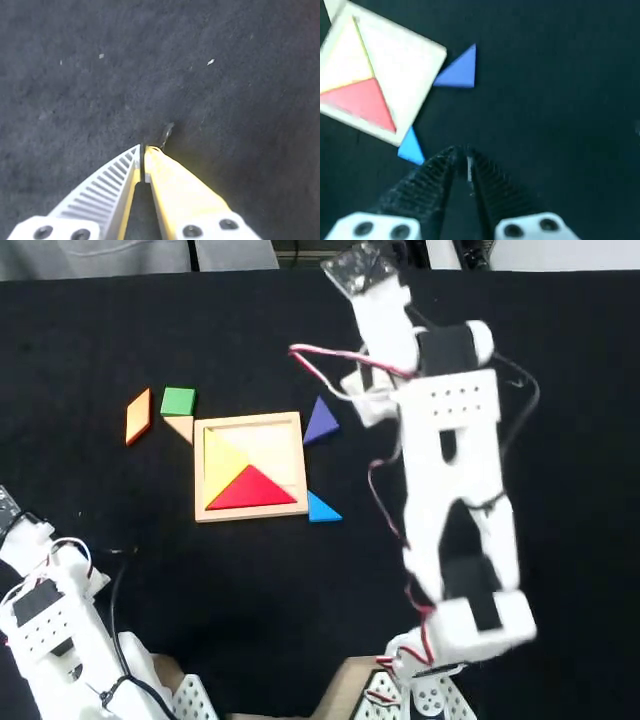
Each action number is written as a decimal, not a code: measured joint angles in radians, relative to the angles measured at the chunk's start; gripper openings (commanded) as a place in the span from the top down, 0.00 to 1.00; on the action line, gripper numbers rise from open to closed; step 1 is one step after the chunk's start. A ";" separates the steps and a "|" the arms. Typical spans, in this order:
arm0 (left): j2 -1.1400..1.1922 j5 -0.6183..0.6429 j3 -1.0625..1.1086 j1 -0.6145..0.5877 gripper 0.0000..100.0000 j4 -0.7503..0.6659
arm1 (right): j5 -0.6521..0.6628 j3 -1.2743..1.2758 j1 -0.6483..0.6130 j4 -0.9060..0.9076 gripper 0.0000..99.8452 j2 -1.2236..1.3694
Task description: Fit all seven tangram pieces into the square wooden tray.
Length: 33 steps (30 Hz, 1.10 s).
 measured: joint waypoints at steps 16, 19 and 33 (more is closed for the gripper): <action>0.000 -0.055 -0.020 0.081 0.97 0.035 | -0.002 1.197 0.003 -0.624 0.99 -0.649; 0.000 -0.150 -0.094 0.198 0.92 0.114 | -0.054 1.269 0.003 -0.732 0.99 -0.598; 0.463 -0.069 -0.996 0.601 0.87 0.440 | -0.072 1.316 -0.025 -1.079 0.99 -0.207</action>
